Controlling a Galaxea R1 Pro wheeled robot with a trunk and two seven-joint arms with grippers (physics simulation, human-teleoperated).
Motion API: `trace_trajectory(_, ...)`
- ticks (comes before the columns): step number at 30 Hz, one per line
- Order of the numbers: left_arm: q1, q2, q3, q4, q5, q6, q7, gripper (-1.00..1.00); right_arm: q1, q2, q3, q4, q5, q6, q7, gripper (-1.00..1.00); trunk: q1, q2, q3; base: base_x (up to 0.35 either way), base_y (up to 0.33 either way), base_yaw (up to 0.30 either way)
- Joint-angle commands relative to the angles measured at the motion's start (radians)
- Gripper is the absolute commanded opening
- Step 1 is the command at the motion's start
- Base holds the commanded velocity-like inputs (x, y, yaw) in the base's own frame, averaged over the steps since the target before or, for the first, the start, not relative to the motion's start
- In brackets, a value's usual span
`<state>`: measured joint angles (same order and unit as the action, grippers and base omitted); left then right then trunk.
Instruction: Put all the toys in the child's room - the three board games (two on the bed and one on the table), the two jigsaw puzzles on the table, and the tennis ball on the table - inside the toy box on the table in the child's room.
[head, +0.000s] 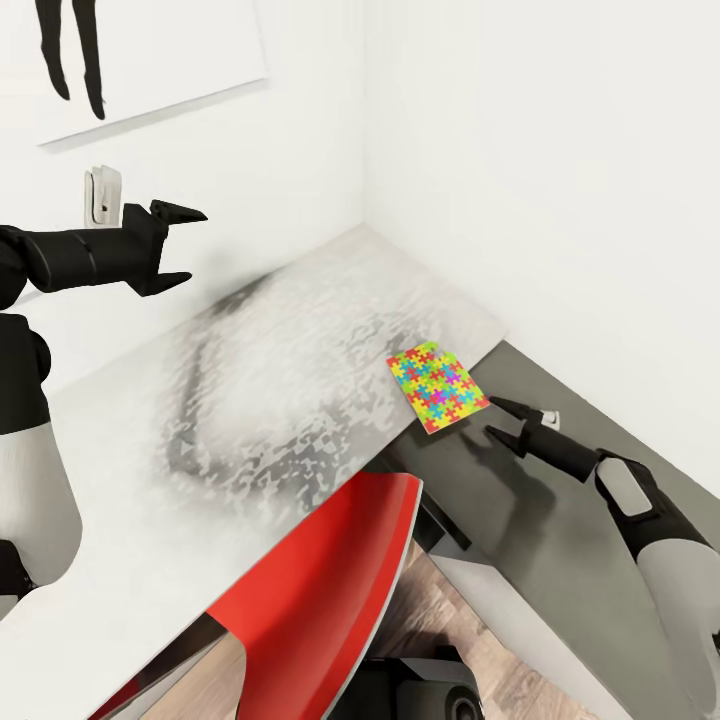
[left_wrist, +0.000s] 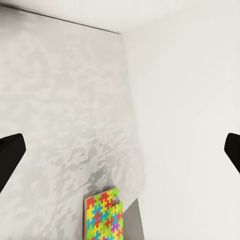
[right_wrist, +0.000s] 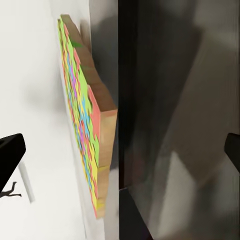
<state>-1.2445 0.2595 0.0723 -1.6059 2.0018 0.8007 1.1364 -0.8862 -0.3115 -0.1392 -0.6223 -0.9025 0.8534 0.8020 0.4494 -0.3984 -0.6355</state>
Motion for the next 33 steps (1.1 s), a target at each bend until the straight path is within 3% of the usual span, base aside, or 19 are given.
trace_trajectory(1, -0.001, 0.000, 0.001, 0.000, 0.008, 0.006, 0.009, 1.00, -0.002, 0.000, -0.002, 0.002, 0.001, 0.004, 0.002, 1.00, 0.001, -0.002, -0.001, 0.000, 0.000, 0.037)
trace_trajectory(17, -0.001, 0.001, 0.001, 0.000, 0.008, 0.006, 0.009, 1.00, -0.005, -0.001, -0.002, 0.007, 0.001, 0.000, 0.002, 1.00, 0.001, -0.002, -0.001, 0.000, 0.000, 0.135)
trace_trajectory(33, 0.000, 0.001, 0.001, 0.000, 0.008, 0.005, 0.009, 1.00, -0.004, 0.000, -0.002, 0.006, 0.001, 0.000, 0.002, 1.00, 0.001, -0.002, -0.001, 0.000, 0.000, 0.038)
